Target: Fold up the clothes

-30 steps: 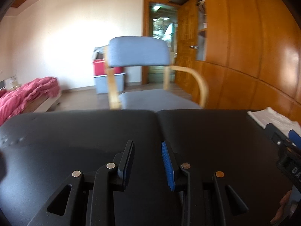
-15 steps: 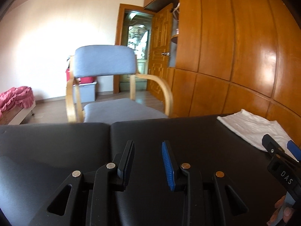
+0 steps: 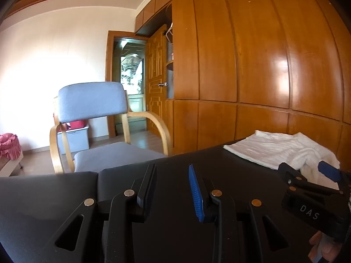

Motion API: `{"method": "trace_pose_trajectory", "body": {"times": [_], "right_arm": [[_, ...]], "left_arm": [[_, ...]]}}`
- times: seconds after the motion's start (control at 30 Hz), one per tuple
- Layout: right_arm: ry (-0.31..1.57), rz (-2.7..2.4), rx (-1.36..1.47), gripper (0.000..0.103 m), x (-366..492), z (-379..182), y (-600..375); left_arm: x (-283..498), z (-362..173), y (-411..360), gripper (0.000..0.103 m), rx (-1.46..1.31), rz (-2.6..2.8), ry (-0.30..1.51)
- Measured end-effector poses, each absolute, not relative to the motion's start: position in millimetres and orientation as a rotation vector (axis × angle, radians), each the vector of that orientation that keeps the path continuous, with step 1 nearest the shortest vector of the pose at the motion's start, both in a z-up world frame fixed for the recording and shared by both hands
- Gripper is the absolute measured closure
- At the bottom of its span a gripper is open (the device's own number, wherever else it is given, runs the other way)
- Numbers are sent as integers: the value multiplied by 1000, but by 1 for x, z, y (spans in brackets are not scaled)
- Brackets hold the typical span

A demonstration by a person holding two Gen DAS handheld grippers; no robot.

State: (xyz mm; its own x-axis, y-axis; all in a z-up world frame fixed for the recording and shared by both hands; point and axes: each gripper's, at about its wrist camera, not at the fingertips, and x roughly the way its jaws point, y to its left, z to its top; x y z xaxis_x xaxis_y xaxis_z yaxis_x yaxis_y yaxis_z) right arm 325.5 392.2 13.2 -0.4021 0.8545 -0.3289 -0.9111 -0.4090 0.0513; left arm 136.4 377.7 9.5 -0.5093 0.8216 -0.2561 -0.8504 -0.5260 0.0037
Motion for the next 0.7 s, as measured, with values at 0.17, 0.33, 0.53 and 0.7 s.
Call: {"method": "trace_pose_trajectory", "body": {"times": [0.17,0.33,0.53,0.7], "right_arm": [[278,1973,-278,1,329,12,391],[274,1971,-272,1,328,11,389],[258,1969,-258,1,329,10,385],[247,1965,-264,1,326,10,384]], "left_arm": [[131,8,375,73,-290,2098,128],[131,6,374,73,-314,2086,142],[136,8,370,73,-284,2087,155],[133,9,367,73,-295,2083,137]]}}
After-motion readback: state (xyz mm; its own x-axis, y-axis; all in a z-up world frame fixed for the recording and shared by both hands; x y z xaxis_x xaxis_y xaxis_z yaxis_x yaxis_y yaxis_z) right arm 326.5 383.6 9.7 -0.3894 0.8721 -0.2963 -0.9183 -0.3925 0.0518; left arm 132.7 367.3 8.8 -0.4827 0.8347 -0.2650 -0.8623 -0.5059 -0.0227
